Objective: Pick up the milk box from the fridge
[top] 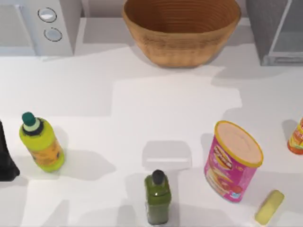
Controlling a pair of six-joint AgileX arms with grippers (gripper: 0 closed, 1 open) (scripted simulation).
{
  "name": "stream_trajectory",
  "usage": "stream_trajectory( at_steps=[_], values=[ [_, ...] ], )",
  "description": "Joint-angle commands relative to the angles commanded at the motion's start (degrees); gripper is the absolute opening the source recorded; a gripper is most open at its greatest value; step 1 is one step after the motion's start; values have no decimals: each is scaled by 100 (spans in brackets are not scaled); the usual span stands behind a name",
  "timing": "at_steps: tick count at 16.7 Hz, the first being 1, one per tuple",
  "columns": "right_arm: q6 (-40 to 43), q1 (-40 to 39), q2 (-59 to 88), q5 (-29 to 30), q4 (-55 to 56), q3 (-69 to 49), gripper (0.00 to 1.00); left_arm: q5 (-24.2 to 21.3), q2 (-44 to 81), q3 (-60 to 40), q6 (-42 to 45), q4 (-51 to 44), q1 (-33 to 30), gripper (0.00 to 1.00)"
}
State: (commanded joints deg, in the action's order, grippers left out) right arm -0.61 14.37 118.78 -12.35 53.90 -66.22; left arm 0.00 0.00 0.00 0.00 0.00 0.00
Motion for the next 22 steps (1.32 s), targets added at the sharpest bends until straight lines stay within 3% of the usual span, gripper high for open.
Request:
stream_trajectory(
  at_steps=[5, 13, 17, 22],
  values=[
    [-26, 108, -729, -152, 460, 1380, 0, 0, 0, 0, 0, 0, 0, 100],
    [-11, 109, -950, -150, 462, 1575, 0, 0, 0, 0, 0, 0, 0, 100],
    [37, -34, -1899, -18, -32, 1994, 0, 0, 0, 0, 0, 0, 0, 100],
    [78, -334, -4206, 281, -1256, 3053, 0, 0, 0, 0, 0, 0, 0, 100]
  ],
)
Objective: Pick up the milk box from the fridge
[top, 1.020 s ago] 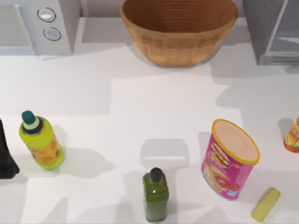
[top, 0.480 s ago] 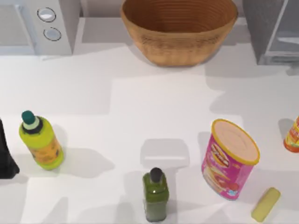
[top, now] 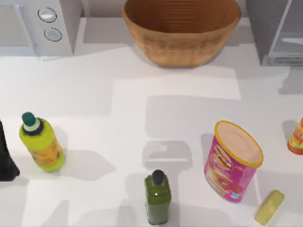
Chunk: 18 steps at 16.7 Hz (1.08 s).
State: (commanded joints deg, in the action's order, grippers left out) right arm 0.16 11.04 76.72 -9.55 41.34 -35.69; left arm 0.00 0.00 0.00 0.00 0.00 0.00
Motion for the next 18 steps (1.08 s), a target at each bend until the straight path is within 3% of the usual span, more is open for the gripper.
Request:
stream_trajectory(
  at_steps=[11, 18],
  values=[
    [-30, -852, -6249, 744, -3349, 2911, 0, 0, 0, 0, 0, 0, 0, 100],
    [-16, -1104, -7671, 955, -4134, 3569, 0, 0, 0, 0, 0, 0, 0, 100]
  ],
)
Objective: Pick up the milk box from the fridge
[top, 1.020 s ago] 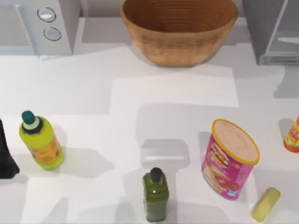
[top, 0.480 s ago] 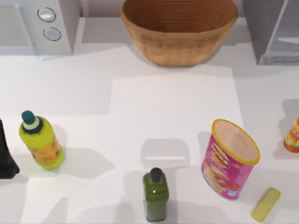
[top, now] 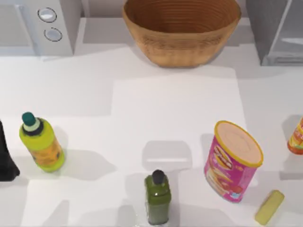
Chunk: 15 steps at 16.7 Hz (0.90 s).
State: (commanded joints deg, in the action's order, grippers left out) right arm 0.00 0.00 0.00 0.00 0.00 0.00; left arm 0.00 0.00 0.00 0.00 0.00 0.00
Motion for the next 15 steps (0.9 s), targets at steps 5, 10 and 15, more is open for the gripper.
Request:
stream_trajectory(
  at_steps=[5, 10, 15],
  values=[
    [-11, 18, 24, -8, 9, -11, 0, 0, 0, 0, 0, 0, 0, 100],
    [93, -766, 907, -59, 903, -579, 0, 0, 0, 0, 0, 0, 0, 100],
    [198, -2193, 3282, -64, 3184, -1478, 0, 0, 0, 0, 0, 0, 0, 100]
  ],
)
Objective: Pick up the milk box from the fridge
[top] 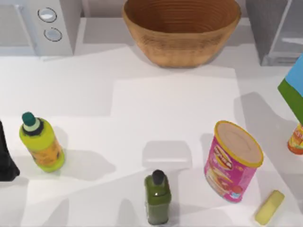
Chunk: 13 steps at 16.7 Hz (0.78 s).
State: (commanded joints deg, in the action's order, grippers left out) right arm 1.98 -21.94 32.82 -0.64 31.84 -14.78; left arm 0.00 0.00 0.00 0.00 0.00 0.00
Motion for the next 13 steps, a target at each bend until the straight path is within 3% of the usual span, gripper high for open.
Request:
stream_trajectory(
  at_steps=[7, 13],
  values=[
    [-108, -1838, 4483, 223, 3218, -1042, 0, 0, 0, 0, 0, 0, 0, 100],
    [-234, -2728, 7159, 585, 4754, -1695, 0, 0, 0, 0, 0, 0, 0, 100]
  ],
)
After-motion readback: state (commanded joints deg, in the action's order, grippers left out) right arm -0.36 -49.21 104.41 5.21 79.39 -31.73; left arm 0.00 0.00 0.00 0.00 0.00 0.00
